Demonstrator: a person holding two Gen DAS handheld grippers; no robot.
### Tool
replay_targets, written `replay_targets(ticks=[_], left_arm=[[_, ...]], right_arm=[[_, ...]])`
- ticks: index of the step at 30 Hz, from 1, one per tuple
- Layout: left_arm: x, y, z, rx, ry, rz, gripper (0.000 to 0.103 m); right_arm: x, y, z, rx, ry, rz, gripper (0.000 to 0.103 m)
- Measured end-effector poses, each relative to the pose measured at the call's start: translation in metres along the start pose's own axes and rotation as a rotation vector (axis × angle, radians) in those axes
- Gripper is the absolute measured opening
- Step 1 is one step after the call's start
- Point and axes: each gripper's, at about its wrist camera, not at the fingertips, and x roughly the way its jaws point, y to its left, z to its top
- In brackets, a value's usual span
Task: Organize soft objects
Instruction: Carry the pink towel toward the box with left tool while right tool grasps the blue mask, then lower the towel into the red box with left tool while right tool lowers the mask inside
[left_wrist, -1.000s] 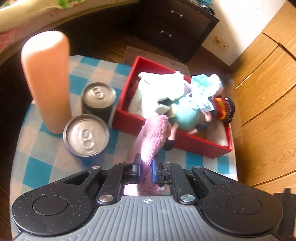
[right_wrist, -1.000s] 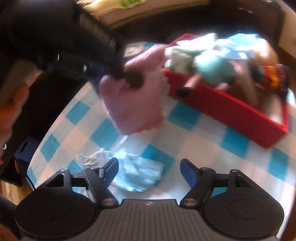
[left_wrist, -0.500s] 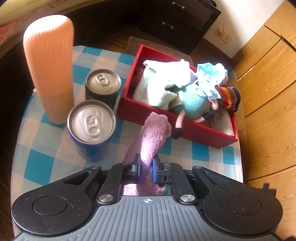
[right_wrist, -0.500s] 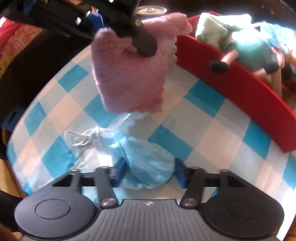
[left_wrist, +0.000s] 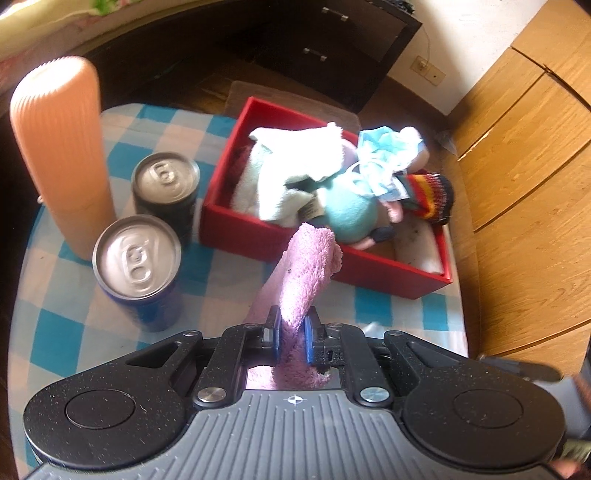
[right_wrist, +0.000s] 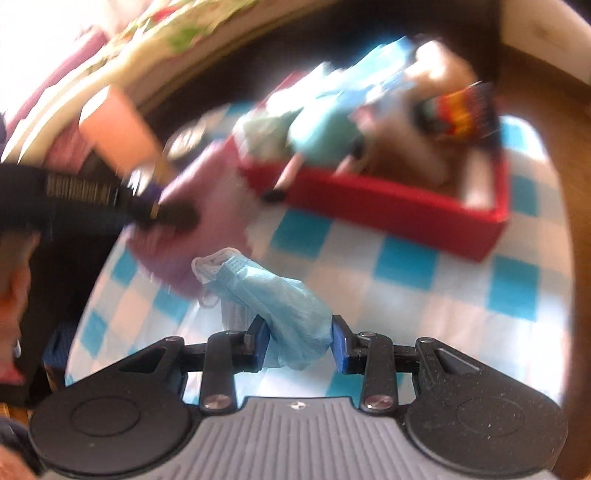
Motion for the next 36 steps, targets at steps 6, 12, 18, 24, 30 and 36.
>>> replay_targets(ticks=[6,12,18,24,30,36], left_arm=[[-0.002,-0.019,0.001,0.032,-0.007,-0.015,0.009],[-0.008,-0.027,0.003,0.045,-0.026,-0.026,0.009],[-0.018,-0.035,0.011,0.043,-0.06,-0.051,0.01],[-0.032,-0.047,0.025,0.057,-0.117,-0.07,0.01],[-0.036,-0.059,0.041,0.071,-0.151,-0.081,0.01],[-0.037,-0.072,0.06,0.111,-0.175,-0.063,0.011]], right_arm=[[-0.022,-0.007,0.013,0.042,-0.078,-0.041,0.013],[-0.041,-0.016,0.019,0.055,-0.131,-0.072,0.013],[-0.059,-0.022,0.029,0.087,-0.206,-0.085,0.013],[-0.073,-0.022,0.041,0.104,-0.265,-0.082,0.013],[-0.082,-0.024,0.054,0.111,-0.3,-0.086,0.013],[-0.086,-0.03,0.072,0.119,-0.331,-0.091,0.013]])
